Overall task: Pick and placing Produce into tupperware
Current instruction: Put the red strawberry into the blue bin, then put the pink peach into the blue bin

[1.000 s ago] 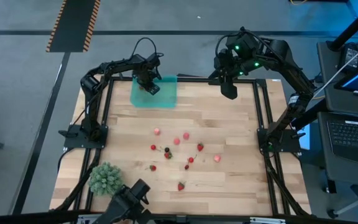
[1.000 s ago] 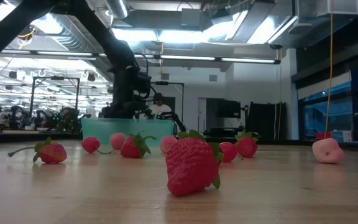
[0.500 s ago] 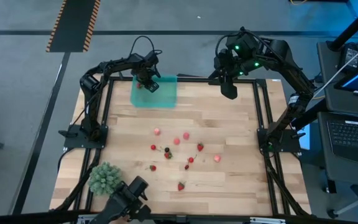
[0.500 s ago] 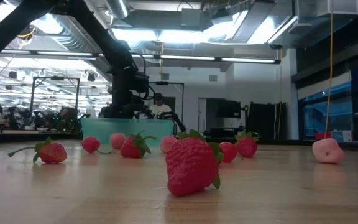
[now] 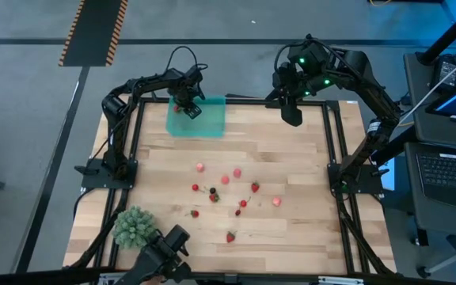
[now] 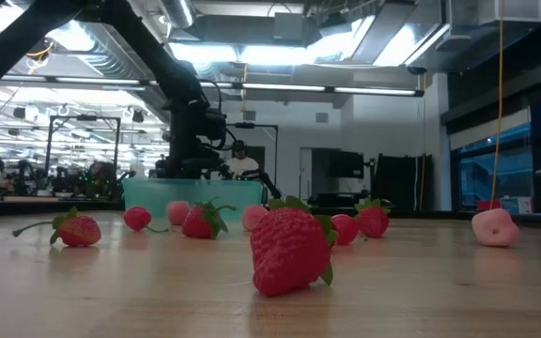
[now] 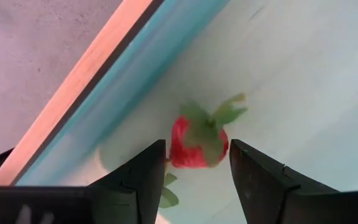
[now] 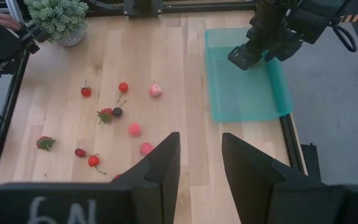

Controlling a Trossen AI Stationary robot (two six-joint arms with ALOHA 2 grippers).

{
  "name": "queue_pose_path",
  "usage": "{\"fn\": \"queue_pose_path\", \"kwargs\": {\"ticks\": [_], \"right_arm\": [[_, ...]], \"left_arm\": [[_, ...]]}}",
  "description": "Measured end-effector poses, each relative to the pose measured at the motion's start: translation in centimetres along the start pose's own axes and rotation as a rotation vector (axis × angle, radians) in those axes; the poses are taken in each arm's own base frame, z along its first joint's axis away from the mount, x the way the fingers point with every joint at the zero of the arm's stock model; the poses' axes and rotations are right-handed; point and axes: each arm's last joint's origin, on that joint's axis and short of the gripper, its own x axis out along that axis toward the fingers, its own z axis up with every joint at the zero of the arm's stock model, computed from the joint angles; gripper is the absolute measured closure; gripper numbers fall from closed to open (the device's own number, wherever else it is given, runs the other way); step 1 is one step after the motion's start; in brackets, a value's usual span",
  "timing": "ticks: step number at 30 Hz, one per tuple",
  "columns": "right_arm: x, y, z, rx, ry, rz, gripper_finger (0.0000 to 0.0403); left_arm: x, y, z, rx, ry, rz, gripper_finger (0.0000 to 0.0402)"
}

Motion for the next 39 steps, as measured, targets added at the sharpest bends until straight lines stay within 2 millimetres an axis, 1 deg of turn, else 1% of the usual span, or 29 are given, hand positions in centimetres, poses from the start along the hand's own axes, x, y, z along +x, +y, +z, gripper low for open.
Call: {"fn": "queue_pose_path", "kwargs": {"ticks": [8, 15, 17, 21, 26, 30, 35, 37, 39], "right_arm": [[0.0, 0.0, 0.0, 0.000, 0.000, 0.000, 0.0282], [0.0, 0.0, 0.0, 0.001, 0.000, 0.000, 0.0282], [0.0, 0.0, 0.0, 0.004, 0.000, 0.000, 0.0282], [0.0, 0.0, 0.0, 0.022, 0.000, 0.000, 0.0282], [0.0, 0.0, 0.0, 0.023, 0.000, 0.000, 0.0282], [0.0, 0.0, 0.0, 0.023, 0.000, 0.000, 0.0282], [0.0, 0.0, 0.0, 0.024, 0.000, 0.000, 0.0282], [0.0, 0.0, 0.0, 0.034, 0.000, 0.000, 0.0282], [0.0, 0.0, 0.0, 0.055, 0.000, 0.000, 0.0282]], "left_arm": [[0.0, 0.1, 0.0, 0.001, 0.004, 0.025, 0.0217], [-0.4, 0.0, 0.0, -0.008, 0.005, 0.023, 0.0219], [-1.0, 0.0, 0.2, -0.021, 0.007, 0.022, 0.0217], [-2.8, 0.1, 0.5, -0.018, 0.041, 0.019, 0.0214], [-5.2, -0.4, 0.5, -0.010, 0.113, 0.010, 0.0214], [-6.7, -0.9, 0.0, -0.014, 0.205, 0.001, 0.0214], [-7.8, -2.0, -1.6, -0.032, 0.387, -0.004, 0.0214], [-8.4, -2.6, -1.9, -0.017, 0.401, -0.010, 0.0214], [-9.3, -3.3, -2.2, -0.012, 0.359, -0.051, 0.0214]]}}
